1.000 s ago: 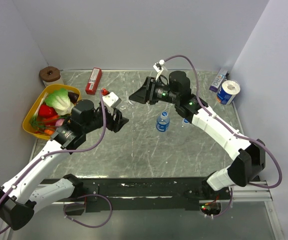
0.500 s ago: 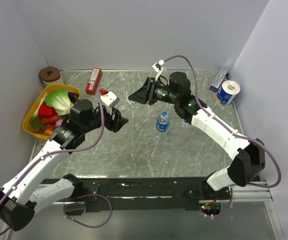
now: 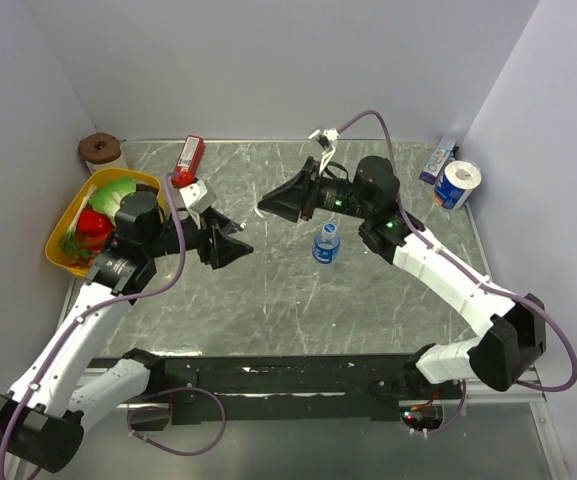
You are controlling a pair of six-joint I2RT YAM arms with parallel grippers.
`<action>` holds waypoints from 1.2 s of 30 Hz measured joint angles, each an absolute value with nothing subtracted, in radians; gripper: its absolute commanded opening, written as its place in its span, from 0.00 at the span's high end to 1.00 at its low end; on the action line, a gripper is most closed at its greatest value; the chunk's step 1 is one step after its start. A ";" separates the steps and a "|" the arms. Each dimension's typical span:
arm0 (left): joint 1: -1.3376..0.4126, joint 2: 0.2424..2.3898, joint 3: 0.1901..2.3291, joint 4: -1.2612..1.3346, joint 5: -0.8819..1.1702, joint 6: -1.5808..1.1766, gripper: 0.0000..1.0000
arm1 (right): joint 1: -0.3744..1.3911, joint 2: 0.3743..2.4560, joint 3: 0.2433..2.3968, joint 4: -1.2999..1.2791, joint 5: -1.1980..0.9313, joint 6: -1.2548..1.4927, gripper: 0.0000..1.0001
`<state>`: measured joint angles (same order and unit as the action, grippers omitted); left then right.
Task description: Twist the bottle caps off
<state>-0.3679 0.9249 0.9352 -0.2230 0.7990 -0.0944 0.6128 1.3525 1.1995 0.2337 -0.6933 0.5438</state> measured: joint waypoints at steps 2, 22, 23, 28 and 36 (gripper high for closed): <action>-0.357 0.925 0.935 -0.209 0.848 -0.105 0.61 | 0.613 1.336 1.183 0.263 -0.714 0.527 0.88; -0.330 0.950 0.935 -0.164 1.092 -0.159 0.61 | 0.596 1.266 1.086 0.432 -0.885 0.444 0.60; -0.330 0.950 0.936 -0.165 1.092 -0.154 0.61 | 0.596 1.266 1.086 0.431 -0.885 0.442 0.59; -0.330 0.953 0.938 -0.184 1.092 -0.131 0.61 | 0.596 1.266 1.086 0.414 -0.884 0.431 0.44; -0.331 0.953 0.945 -0.208 1.101 -0.106 0.61 | 0.585 1.264 1.073 0.402 -0.871 0.424 0.30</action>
<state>-0.3309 0.9531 0.9447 -0.2085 1.1007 -0.1059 0.5850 1.2636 1.0729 0.4015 -0.8715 0.4244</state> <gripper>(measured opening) 0.644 0.670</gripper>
